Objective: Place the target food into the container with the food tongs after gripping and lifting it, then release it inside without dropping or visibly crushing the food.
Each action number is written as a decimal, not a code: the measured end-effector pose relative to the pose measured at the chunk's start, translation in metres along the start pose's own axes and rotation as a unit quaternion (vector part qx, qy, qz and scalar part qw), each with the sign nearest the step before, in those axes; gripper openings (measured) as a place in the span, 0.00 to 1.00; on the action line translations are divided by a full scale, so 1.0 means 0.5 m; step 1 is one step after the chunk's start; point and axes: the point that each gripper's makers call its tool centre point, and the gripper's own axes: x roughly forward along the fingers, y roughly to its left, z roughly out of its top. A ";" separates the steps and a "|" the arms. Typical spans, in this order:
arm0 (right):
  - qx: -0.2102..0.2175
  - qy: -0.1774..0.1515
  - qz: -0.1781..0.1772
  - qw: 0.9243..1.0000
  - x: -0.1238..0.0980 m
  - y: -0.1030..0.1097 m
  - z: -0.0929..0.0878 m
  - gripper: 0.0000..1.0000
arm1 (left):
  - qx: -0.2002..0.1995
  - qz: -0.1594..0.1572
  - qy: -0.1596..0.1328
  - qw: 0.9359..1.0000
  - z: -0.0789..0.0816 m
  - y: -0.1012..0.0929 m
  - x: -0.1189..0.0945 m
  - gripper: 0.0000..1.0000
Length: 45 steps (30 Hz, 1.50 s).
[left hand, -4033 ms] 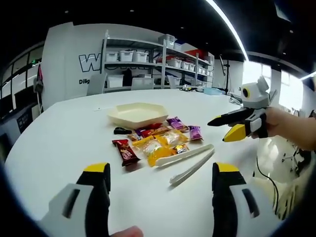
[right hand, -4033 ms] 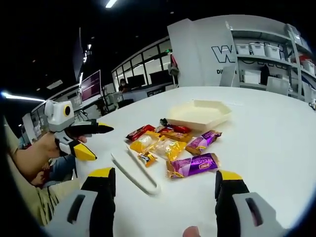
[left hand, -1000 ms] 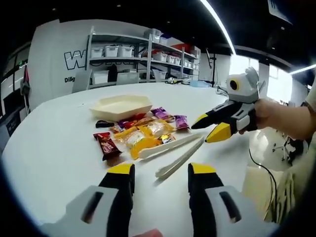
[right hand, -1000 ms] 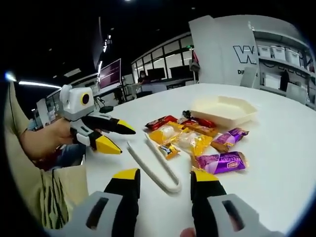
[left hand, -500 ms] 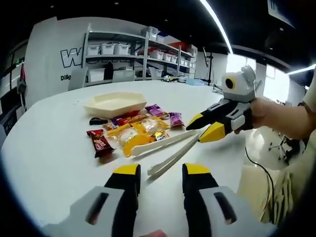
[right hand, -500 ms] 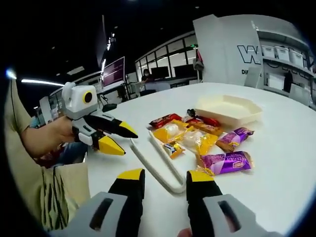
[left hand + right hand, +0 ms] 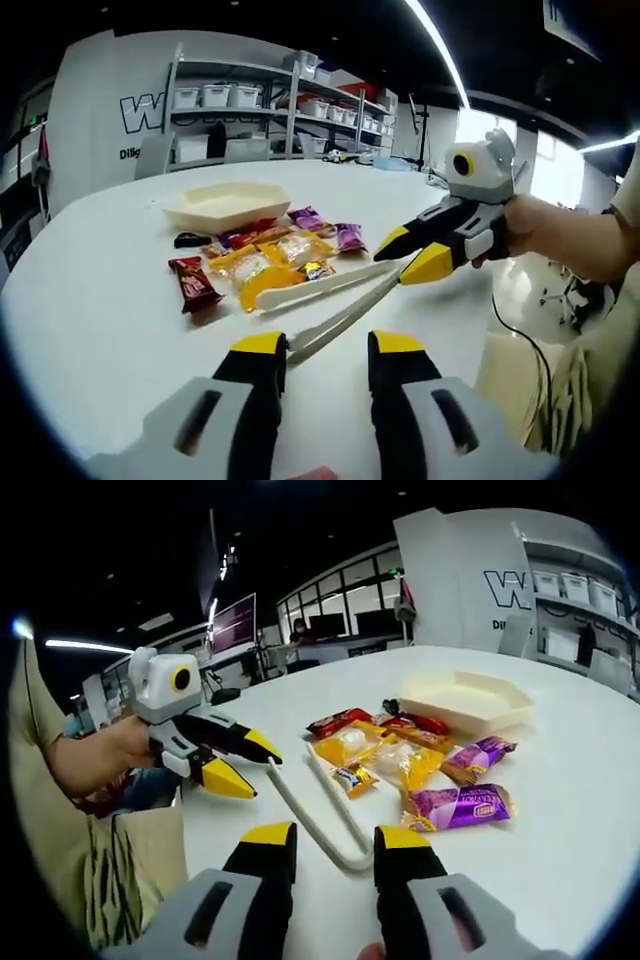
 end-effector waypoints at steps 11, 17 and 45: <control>0.009 -0.002 0.010 1.000 -0.015 0.013 -0.006 0.23 | 0.002 -0.005 0.007 1.000 -0.007 -0.008 -0.006 0.27; 0.004 0.004 0.023 1.000 -0.021 0.030 -0.009 0.21 | 0.004 -0.006 0.011 1.000 -0.009 -0.010 -0.008 0.26; -0.020 0.024 0.046 0.998 0.003 0.035 -0.008 0.29 | 0.018 -0.003 0.018 1.000 -0.013 -0.006 -0.004 0.18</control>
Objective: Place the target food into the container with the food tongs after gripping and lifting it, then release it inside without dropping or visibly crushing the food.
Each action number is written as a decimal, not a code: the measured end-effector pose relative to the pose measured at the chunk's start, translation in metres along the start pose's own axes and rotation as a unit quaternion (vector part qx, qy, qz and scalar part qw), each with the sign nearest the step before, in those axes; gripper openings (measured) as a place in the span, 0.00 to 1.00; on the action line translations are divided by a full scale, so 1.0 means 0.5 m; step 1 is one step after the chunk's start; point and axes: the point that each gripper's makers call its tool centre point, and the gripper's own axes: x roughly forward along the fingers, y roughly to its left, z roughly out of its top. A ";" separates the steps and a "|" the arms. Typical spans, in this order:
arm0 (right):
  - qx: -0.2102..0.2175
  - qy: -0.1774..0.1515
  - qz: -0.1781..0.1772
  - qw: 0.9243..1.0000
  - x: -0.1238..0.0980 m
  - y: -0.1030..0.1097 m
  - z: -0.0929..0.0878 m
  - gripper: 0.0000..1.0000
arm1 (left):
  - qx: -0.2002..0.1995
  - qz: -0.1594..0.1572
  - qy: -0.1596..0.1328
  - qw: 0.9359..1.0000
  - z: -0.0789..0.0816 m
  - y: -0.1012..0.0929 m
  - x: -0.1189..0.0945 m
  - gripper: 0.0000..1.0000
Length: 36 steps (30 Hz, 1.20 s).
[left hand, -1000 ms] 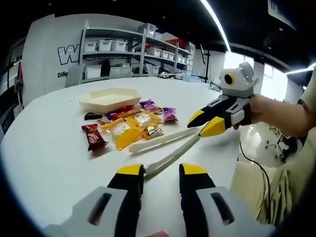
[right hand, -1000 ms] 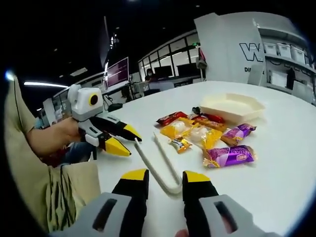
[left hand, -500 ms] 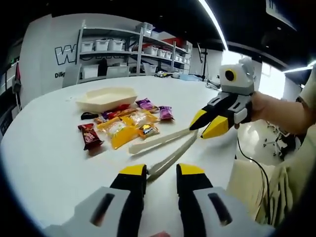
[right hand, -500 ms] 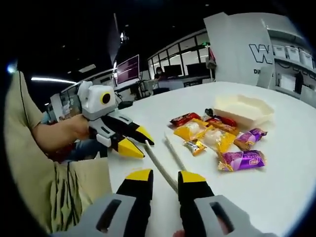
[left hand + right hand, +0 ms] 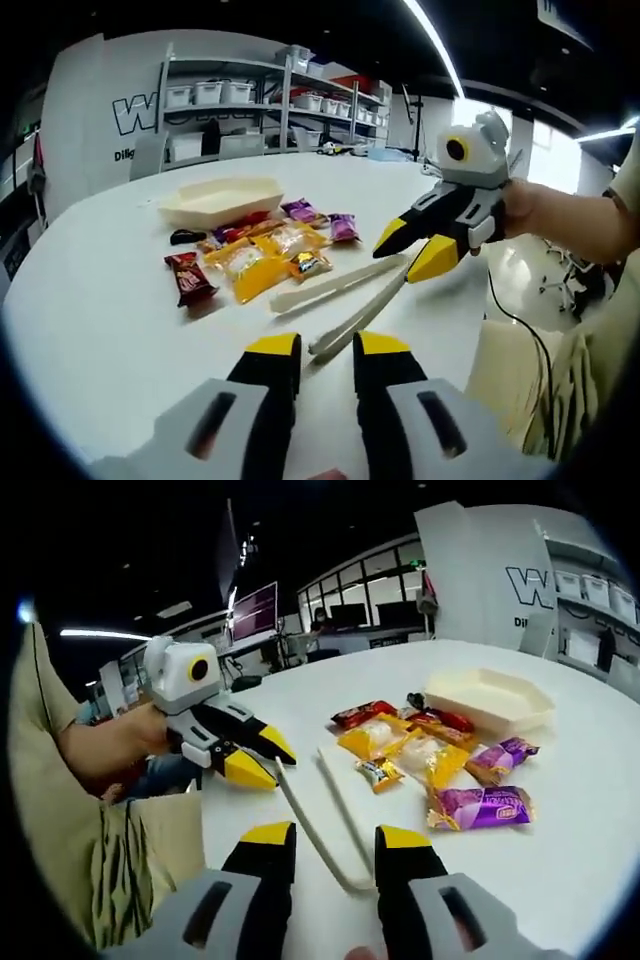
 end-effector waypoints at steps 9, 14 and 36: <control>0.011 -0.003 0.013 1.000 -0.005 0.008 -0.002 0.28 | 0.006 -0.002 0.004 1.000 -0.002 -0.003 0.005 0.18; 0.012 0.005 0.025 1.000 -0.008 0.018 -0.005 0.28 | 0.007 0.000 0.005 1.000 -0.002 -0.001 0.006 0.18; -0.010 0.043 0.065 0.997 -0.013 0.062 -0.027 0.25 | 0.002 0.007 0.001 1.000 0.001 0.002 0.010 0.25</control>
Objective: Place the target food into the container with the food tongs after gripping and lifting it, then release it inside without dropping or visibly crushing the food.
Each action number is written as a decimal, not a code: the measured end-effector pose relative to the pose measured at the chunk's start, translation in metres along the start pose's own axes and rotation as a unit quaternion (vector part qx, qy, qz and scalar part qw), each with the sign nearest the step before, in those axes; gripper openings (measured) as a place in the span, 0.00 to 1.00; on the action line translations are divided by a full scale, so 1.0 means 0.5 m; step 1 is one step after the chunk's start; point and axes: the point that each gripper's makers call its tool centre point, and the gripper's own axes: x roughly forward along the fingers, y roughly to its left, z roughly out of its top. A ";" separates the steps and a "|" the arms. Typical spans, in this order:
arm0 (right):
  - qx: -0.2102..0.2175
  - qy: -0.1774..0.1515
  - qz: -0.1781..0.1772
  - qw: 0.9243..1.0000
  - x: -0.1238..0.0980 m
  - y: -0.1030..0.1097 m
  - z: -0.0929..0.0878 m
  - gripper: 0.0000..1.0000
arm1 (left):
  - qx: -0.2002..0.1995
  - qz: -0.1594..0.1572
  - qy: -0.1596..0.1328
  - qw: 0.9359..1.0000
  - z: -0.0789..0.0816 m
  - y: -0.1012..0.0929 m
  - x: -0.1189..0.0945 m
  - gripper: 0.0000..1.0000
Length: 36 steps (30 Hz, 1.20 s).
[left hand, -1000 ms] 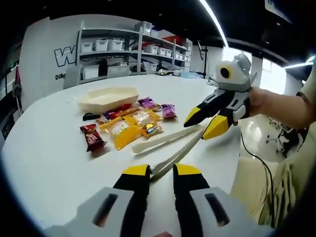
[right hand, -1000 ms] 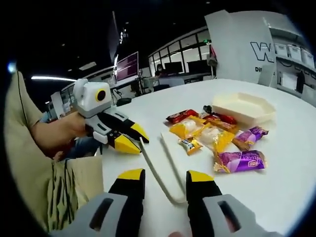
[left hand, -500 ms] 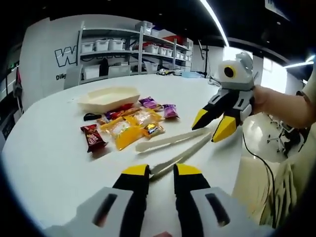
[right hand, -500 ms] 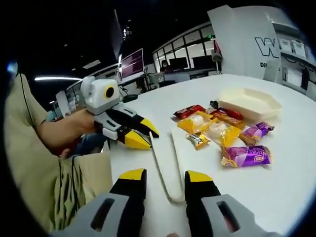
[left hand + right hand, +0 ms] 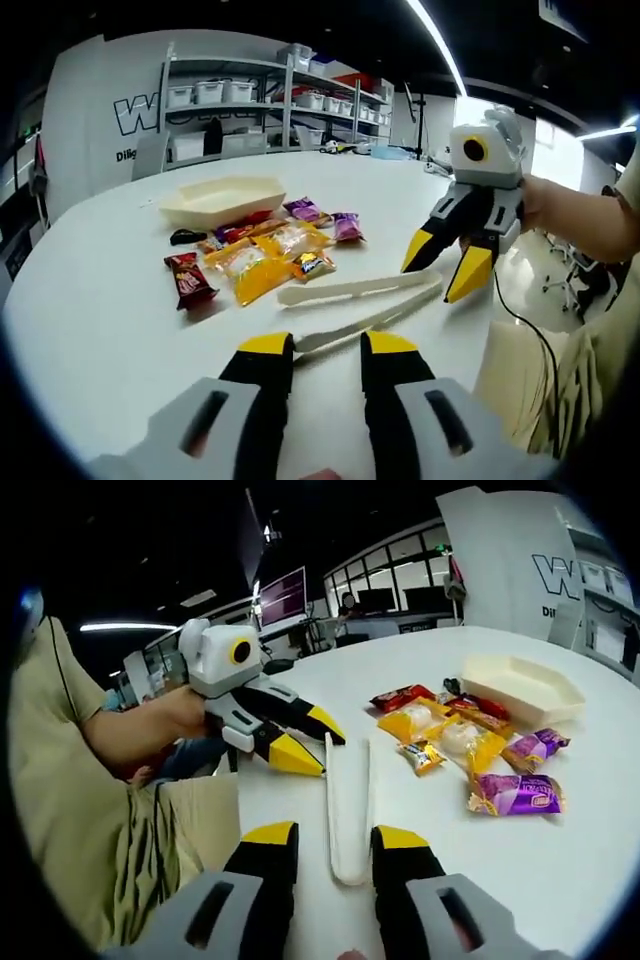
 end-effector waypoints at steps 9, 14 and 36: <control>-0.007 0.016 0.022 1.000 0.003 0.021 -0.005 0.25 | 0.001 0.005 0.001 1.000 0.000 0.001 0.000 0.30; -0.008 0.019 0.026 0.999 0.003 0.024 -0.005 0.26 | 0.001 0.004 0.002 1.000 0.001 0.001 0.001 0.31; -0.007 0.028 0.066 0.997 0.014 0.058 -0.002 0.27 | -0.001 0.003 0.003 1.000 0.001 0.000 0.001 0.32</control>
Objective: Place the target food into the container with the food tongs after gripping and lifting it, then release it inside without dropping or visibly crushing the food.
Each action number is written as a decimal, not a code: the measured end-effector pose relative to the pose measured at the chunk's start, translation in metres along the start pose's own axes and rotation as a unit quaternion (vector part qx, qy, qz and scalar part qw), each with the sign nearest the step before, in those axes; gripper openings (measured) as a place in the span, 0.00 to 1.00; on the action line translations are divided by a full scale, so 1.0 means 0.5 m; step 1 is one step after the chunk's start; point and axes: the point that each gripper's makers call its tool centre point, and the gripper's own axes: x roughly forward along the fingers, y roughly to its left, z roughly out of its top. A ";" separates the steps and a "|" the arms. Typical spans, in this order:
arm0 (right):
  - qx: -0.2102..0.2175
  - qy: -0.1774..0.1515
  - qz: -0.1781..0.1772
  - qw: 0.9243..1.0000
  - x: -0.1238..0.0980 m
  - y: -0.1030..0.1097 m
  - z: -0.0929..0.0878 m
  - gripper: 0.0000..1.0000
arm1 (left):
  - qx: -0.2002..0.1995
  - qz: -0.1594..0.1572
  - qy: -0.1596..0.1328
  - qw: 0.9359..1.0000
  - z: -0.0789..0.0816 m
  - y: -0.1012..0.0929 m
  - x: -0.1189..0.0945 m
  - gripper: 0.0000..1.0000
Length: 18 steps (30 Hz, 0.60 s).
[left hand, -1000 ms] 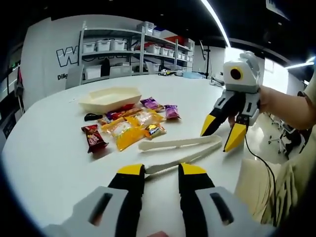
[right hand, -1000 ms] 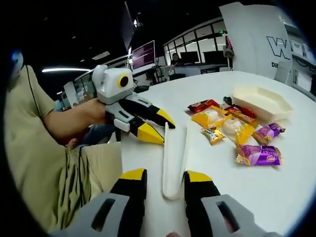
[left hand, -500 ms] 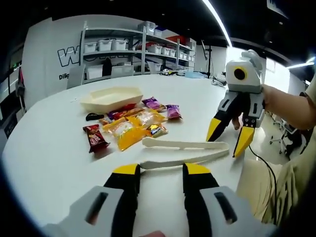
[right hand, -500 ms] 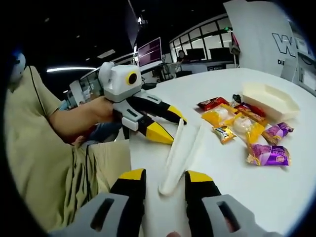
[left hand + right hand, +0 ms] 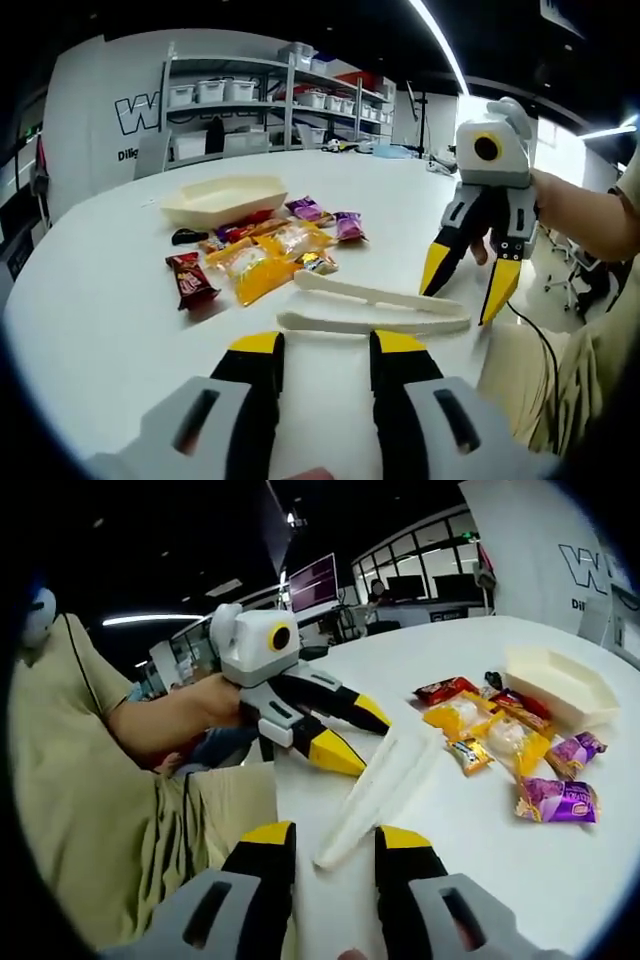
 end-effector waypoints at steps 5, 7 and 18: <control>-0.001 0.001 0.007 1.000 0.007 0.007 0.002 0.28 | 0.000 -0.001 0.001 1.000 0.000 -0.001 0.000 0.31; -0.001 0.001 0.008 1.000 0.009 0.009 0.002 0.27 | -0.001 -0.001 0.001 1.000 0.000 -0.001 0.000 0.31; -0.005 -0.002 0.021 1.000 0.022 0.021 0.008 0.27 | -0.006 0.002 -0.004 1.000 -0.002 0.004 -0.002 0.30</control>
